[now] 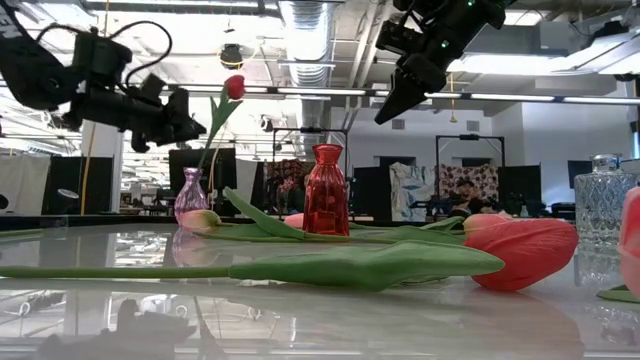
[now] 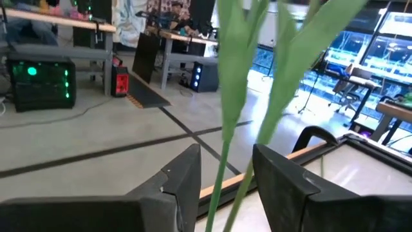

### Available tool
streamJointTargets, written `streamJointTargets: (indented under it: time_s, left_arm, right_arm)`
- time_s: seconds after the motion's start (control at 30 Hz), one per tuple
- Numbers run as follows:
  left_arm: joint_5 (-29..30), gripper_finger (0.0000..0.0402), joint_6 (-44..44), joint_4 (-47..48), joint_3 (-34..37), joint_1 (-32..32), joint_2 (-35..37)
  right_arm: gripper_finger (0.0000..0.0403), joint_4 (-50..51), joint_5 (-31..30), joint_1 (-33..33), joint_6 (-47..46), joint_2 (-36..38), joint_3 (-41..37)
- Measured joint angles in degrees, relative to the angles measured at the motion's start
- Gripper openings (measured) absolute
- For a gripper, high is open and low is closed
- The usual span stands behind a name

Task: Sort flowers into vase by color
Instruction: Put the red tulip into the violet vase

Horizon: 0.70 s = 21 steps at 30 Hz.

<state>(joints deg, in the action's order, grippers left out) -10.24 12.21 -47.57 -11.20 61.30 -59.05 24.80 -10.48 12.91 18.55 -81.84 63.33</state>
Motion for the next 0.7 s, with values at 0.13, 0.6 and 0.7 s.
streamJointTargets:
  time_s: [0.13, 0.6, 0.7]
  left_arm:
    - [0.0, 0.0128, 0.0, 7.0, 0.0, 0.0, 6.8]
    - [-9.1, 0.0128, 7.6, 26.2, 0.0, -9.1, 21.3]
    - [-8.4, 0.0128, 8.4, 27.4, 0.0, -15.4, 21.3]
  right_arm:
    - [0.0136, 0.0, 0.0, 0.0, 0.0, 0.0, 0.0]
    - [0.0136, -0.2, 0.0, -0.1, -0.1, 0.0, 0.0]
    - [0.0136, -0.2, 0.0, -0.2, -0.4, 0.0, 0.0]
